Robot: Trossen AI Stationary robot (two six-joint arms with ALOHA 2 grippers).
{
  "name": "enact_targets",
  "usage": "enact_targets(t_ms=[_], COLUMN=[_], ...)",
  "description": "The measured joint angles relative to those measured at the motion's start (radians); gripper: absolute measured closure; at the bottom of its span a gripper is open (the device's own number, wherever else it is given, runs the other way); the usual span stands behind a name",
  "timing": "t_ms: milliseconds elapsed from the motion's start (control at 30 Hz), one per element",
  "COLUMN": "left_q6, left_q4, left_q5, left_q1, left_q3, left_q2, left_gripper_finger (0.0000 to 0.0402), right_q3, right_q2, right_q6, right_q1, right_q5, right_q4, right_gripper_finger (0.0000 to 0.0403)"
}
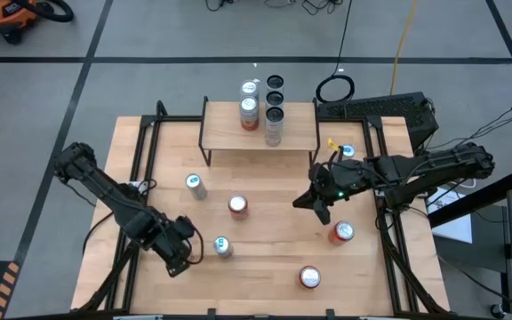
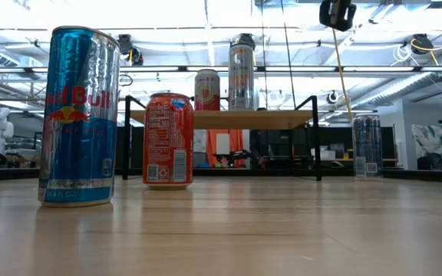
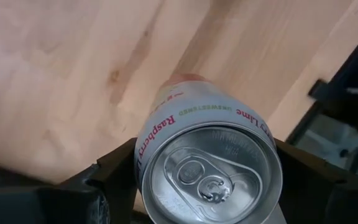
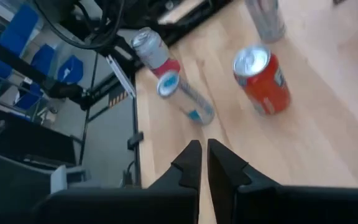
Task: Place canned beverage on shelf
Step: Put the pink-white soda can aligned with the other pink-white can on the shelf
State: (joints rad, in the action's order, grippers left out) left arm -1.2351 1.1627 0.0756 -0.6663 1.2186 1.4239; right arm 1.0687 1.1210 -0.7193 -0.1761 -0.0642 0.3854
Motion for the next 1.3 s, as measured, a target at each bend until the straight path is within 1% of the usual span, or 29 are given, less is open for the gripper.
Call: enact_targets(t_ms=[133,267,333,433,533,600,700,767,833,867,933,1033,1167,1300], left_q6=[-0.036,-0.132,-0.174,-0.202,-0.233,-0.255,-0.278,-0.278,-0.278,-0.278,-0.278,-0.278,-0.277,-0.275], left_q4=[0.133,0.287,0.325,0.336,0.323,0.297,0.237,0.191,0.145,0.121,0.068,0.002,-0.072,-0.119], left_q5=[-0.012,-0.058,-0.079,-0.114,-0.157,-0.189,-0.215,-0.219,-0.219,-0.220,-0.221,-0.224,-0.225,-0.225], left_q1=[0.044,0.101,0.132,0.182,0.235,0.269,0.316,0.348,0.376,0.390,0.419,0.451,0.482,0.503], left_q3=[0.152,0.308,0.380,0.473,0.541,0.567,0.584,0.585,0.585,0.585,0.585,0.585,0.585,0.585], left_q2=[0.000,-0.001,-0.001,-0.001,-0.001,-0.002,-0.002,-0.002,-0.002,-0.002,-0.002,-0.002,-0.002,-0.001], left_gripper_finger=[0.0115,0.0115,0.0115,0.0115,0.0115,0.0115,0.0115,0.0115,0.0115,0.0115,0.0115,0.0115,0.0115,0.0116], right_q3=[0.000,0.000,0.000,0.000,0.002,0.028,0.107,0.189,0.271,0.314,0.386,0.460,0.499,0.528], right_q2=[0.000,0.007,0.015,0.034,0.050,0.066,0.094,0.124,0.158,0.179,0.216,0.264,0.309,0.349], right_q6=[0.006,0.012,0.046,0.120,0.172,0.217,0.341,0.428,0.502,0.534,0.589,0.622,0.662,0.652], right_q1=[0.000,-0.003,-0.008,-0.019,-0.034,-0.037,-0.043,-0.044,-0.044,-0.043,-0.036,-0.033,-0.034,-0.035], right_q5=[0.016,0.017,0.019,0.031,0.096,0.147,0.200,0.241,0.295,0.304,0.305,0.305,0.317,0.330], right_q4=[-0.026,-0.085,-0.123,-0.231,-0.333,-0.337,-0.306,-0.266,-0.192,-0.156,-0.079,0.004,0.025,0.061], right_gripper_finger=[0.0379,0.0342,0.0318,0.0272,0.0221,0.0186,0.0137,0.0109,0.0088,0.0079,0.0066,0.0057,0.0053,0.0052])
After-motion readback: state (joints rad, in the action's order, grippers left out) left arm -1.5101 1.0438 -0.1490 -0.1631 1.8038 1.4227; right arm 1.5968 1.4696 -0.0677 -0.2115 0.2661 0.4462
